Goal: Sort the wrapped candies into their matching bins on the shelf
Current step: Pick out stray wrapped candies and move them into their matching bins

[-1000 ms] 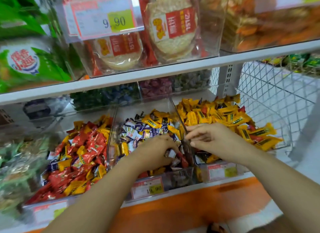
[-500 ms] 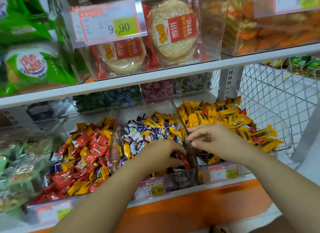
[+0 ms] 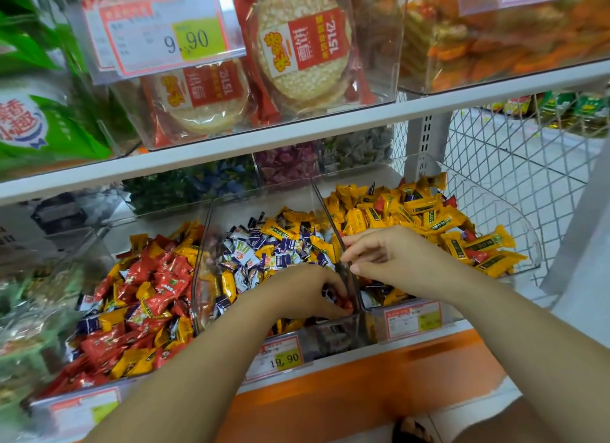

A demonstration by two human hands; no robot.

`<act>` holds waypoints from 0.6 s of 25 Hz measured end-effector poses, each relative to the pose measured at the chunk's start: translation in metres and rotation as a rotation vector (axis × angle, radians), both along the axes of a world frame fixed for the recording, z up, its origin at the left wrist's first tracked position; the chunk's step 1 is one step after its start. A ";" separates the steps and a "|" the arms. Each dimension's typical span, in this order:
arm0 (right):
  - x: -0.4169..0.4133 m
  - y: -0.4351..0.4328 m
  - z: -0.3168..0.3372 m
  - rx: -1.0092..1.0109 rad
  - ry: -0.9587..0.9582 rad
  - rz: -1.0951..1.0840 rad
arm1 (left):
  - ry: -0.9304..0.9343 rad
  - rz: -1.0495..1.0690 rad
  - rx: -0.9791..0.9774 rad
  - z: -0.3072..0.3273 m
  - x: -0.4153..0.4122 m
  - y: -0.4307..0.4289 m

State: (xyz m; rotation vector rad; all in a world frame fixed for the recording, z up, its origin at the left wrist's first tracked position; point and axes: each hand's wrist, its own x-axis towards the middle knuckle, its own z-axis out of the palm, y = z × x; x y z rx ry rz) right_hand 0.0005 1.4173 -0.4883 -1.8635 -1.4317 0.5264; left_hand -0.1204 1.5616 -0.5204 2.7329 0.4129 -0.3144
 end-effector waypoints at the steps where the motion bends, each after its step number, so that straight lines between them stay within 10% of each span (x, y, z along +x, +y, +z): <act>1: 0.000 0.000 0.000 0.000 -0.005 0.000 | 0.008 0.002 -0.020 0.001 0.000 0.000; 15: -0.005 0.001 0.002 0.010 -0.055 -0.040 | -0.267 0.124 -0.150 0.003 -0.017 -0.014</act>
